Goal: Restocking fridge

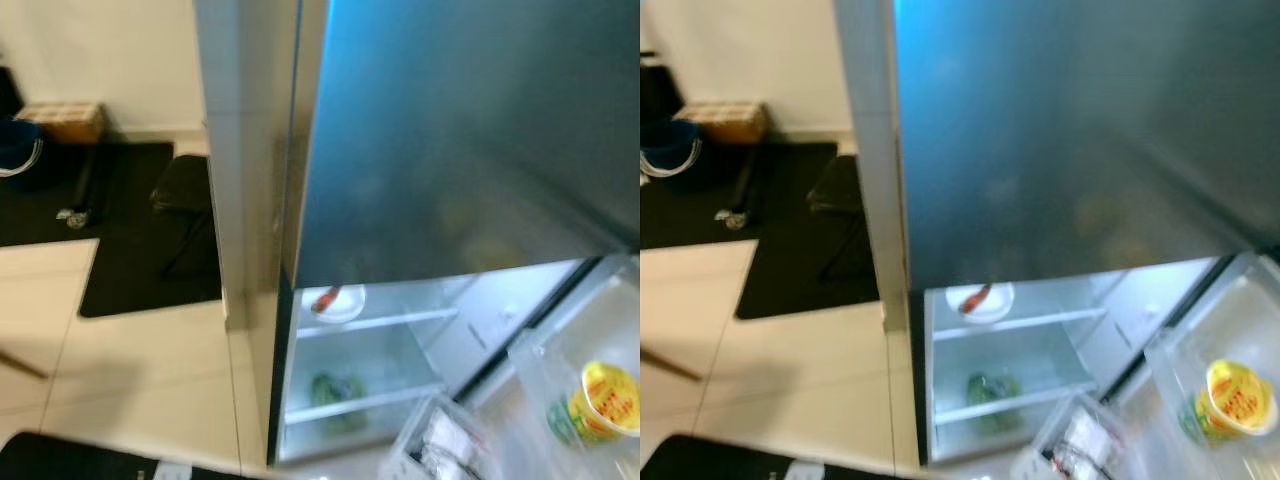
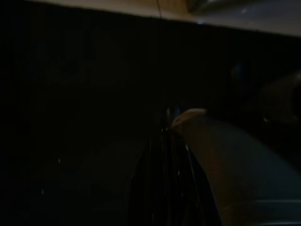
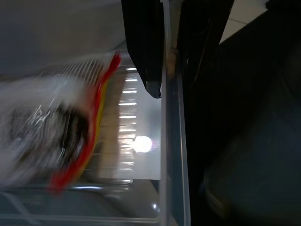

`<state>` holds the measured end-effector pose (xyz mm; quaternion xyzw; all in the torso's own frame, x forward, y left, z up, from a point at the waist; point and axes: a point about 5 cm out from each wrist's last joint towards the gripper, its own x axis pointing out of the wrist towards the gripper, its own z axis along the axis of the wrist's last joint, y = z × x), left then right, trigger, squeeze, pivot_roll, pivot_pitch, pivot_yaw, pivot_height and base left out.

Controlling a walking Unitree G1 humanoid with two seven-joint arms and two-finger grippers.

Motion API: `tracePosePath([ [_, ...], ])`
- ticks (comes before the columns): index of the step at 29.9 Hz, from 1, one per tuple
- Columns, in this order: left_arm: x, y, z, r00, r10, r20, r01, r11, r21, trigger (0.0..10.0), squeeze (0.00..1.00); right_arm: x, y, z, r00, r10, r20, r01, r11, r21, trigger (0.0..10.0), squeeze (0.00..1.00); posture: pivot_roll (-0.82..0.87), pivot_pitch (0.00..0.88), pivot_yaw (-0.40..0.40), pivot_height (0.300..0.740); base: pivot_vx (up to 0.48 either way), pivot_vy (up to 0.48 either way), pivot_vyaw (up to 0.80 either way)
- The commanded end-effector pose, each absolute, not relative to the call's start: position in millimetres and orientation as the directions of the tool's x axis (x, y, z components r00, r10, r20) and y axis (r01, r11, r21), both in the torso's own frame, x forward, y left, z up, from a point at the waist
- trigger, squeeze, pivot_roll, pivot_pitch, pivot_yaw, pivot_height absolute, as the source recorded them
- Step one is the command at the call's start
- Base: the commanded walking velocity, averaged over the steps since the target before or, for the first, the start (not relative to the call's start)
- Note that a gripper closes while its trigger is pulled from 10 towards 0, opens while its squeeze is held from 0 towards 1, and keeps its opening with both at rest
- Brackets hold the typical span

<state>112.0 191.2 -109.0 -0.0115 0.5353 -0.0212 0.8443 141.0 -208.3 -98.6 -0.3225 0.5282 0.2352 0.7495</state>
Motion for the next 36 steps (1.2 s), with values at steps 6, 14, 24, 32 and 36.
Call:
tracePosePath([
  [6, 103.3, 190.9, -111.4, 0.403, -0.064, -0.913, 0.012, 0.998, -0.064, 10.0, 0.0, 143.6, -207.6, -97.8, 0.341, 0.012, -0.94, -0.685, 0.688, -0.239, 10.0, 0.0, -0.04, 0.0, -0.04, 0.74, 0.0, 0.0, 0.0],
  [14, 103.0, 189.0, -111.7, 0.397, -0.073, -0.915, 0.025, 0.997, -0.069, 10.0, 0.0, 144.0, -208.3, -97.5, 0.342, 0.012, -0.94, -0.686, 0.686, -0.241, 10.0, 0.0, -0.04, 0.0, -0.044, 0.74, 0.0, -0.37, 0.0],
  [24, 102.6, 186.7, -112.0, 0.405, -0.079, -0.911, -0.007, 0.996, -0.09, 10.0, 0.0, 143.5, -207.4, -97.8, 0.338, 0.015, -0.941, -0.69, 0.684, -0.237, 10.0, 0.0, -0.03, 0.0, -0.043, 0.74, 0.0, -0.253, 0.0],
  [32, 102.9, 185.3, -112.0, 0.405, -0.086, -0.91, -0.007, 0.995, -0.097, 10.0, 0.0, 143.8, -207.3, -97.7, 0.337, 0.015, -0.941, -0.692, 0.682, -0.237, 10.0, 0.0, -0.03, 0.0, -0.044, 0.74, 0.0, 0.0, 0.0],
  [36, 102.9, 184.1, -112.1, 0.402, -0.097, -0.91, 0.005, 0.995, -0.104, 10.0, 0.0, 143.9, -207.7, -97.6, 0.337, 0.015, -0.941, -0.692, 0.681, -0.237, 10.0, 0.0, -0.03, 0.0, -0.044, 0.74, 0.0, -0.076, 0.0],
])
